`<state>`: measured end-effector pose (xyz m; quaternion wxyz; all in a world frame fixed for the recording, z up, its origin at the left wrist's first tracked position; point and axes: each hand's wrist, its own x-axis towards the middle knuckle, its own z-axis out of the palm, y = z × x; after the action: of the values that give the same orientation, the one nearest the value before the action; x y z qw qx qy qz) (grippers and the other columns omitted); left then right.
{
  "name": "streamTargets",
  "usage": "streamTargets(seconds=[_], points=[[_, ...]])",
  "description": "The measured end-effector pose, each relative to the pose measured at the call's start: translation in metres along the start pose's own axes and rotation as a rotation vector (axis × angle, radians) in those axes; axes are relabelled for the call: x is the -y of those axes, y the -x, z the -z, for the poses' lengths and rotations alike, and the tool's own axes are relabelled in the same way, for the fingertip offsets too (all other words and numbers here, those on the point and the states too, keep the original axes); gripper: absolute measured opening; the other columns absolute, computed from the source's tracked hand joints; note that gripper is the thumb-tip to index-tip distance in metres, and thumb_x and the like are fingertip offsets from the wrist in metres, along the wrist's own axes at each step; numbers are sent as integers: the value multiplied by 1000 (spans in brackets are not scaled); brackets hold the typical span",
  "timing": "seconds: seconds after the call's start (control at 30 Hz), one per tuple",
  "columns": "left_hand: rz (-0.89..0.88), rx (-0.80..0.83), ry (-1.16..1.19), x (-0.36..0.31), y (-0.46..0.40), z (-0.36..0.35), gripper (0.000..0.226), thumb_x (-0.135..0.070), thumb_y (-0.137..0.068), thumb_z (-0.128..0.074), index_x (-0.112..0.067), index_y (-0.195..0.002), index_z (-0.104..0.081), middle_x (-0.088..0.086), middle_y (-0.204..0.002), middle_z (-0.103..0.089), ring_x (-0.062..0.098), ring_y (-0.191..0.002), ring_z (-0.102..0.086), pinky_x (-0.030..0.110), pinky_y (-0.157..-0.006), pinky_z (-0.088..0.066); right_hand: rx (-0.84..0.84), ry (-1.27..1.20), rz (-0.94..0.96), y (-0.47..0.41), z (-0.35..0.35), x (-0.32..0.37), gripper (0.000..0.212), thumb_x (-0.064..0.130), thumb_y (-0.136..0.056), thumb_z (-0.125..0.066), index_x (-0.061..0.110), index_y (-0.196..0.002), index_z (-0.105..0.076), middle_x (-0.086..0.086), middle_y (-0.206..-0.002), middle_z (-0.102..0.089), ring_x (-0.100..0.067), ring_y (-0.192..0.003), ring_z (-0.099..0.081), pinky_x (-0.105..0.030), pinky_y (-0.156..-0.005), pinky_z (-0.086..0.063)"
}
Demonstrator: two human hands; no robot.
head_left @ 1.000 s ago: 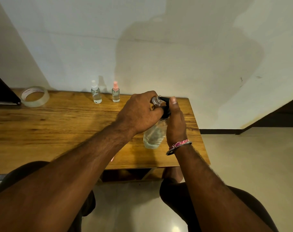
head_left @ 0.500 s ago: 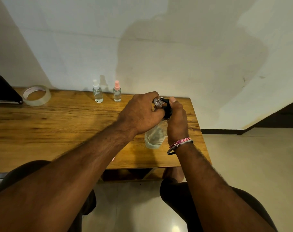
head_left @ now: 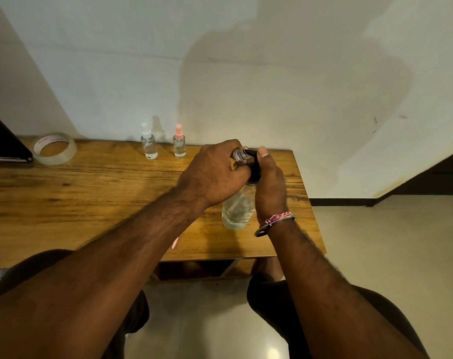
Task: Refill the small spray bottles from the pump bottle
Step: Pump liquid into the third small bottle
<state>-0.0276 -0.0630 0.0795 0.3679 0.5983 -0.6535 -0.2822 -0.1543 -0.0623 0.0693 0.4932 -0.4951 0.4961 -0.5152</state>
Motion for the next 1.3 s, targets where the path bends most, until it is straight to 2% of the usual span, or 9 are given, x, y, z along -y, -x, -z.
streamTargets(seconds=[0.1, 0.23, 0.37, 0.47, 0.7, 0.97, 1.1, 1.23, 1.3], points=[[-13, -17, -4, 0, -1, 0, 7, -26, -88, -73, -28, -89, -65, -9, -77, -68, 13, -70, -64, 30, -59, -49, 7, 11, 16, 2, 0, 0, 43, 52, -97, -41, 32, -87, -79, 5, -91, -79, -8, -95, -73, -16, -76, -54], [-22, -28, -3, 1, -1, 1, 7, -28, -87, -71, -26, -93, -69, -8, -79, -70, 15, -73, -67, 40, -64, -58, 19, -19, -6, 5, -2, 5, 47, 62, -96, -41, 39, -83, -80, 13, -91, -79, -1, -96, -72, -20, -83, -53], [-21, -29, -8, 0, -1, 1, 6, -26, -89, -72, -25, -90, -66, -9, -76, -68, 13, -69, -64, 31, -58, -48, 14, -8, 10, 3, -3, 2, 44, 63, -94, -47, 35, -90, -80, 1, -98, -79, -15, -103, -72, -29, -89, -55], [-27, -27, -19, -2, -1, 1, 6, -27, -89, -72, -27, -89, -65, -9, -75, -67, 14, -68, -63, 30, -58, -47, 18, -18, 12, 3, -2, 3, 41, 55, -95, -43, 42, -83, -81, 8, -92, -79, -7, -96, -72, -22, -82, -54], [-37, -23, -17, 0, -1, 0, 5, -26, -89, -71, -24, -90, -66, -8, -74, -67, 15, -68, -63, 32, -58, -50, 11, -23, 11, 0, -2, 0, 42, 50, -95, -41, 39, -81, -80, 9, -88, -78, -6, -92, -72, -21, -79, -53], [-32, 15, -17, 1, 0, 0, 6, -25, -88, -71, -26, -91, -65, -8, -76, -67, 14, -68, -63, 30, -58, -47, -11, -23, 5, -3, 2, -3, 40, 42, -97, -46, 29, -79, -79, 9, -81, -78, -1, -84, -71, -14, -71, -53], [-20, 38, -13, 1, 0, 2, 10, -22, -86, -72, -27, -91, -65, -8, -75, -67, 12, -66, -62, 26, -58, -43, 16, -40, -1, -4, 6, -8, 38, 24, -108, -44, 24, -82, -72, 16, -70, -74, 8, -72, -67, -10, -64, -49], [-14, 52, -6, 1, 1, 4, 15, -19, -85, -74, -28, -93, -65, -8, -76, -68, 12, -65, -62, 26, -58, -43, 1, -24, 11, -3, 5, -6, 32, 35, -100, -50, 23, -81, -73, 15, -69, -74, 7, -70, -66, -11, -62, -50], [-8, 60, -10, 2, 1, 5, 17, -19, -85, -75, -28, -97, -67, -8, -78, -69, 12, -65, -63, 26, -58, -43, -11, -38, 7, -3, 6, -7, 36, 26, -105, -51, 24, -74, -70, 18, -63, -71, 10, -65, -64, -9, -60, -49]])
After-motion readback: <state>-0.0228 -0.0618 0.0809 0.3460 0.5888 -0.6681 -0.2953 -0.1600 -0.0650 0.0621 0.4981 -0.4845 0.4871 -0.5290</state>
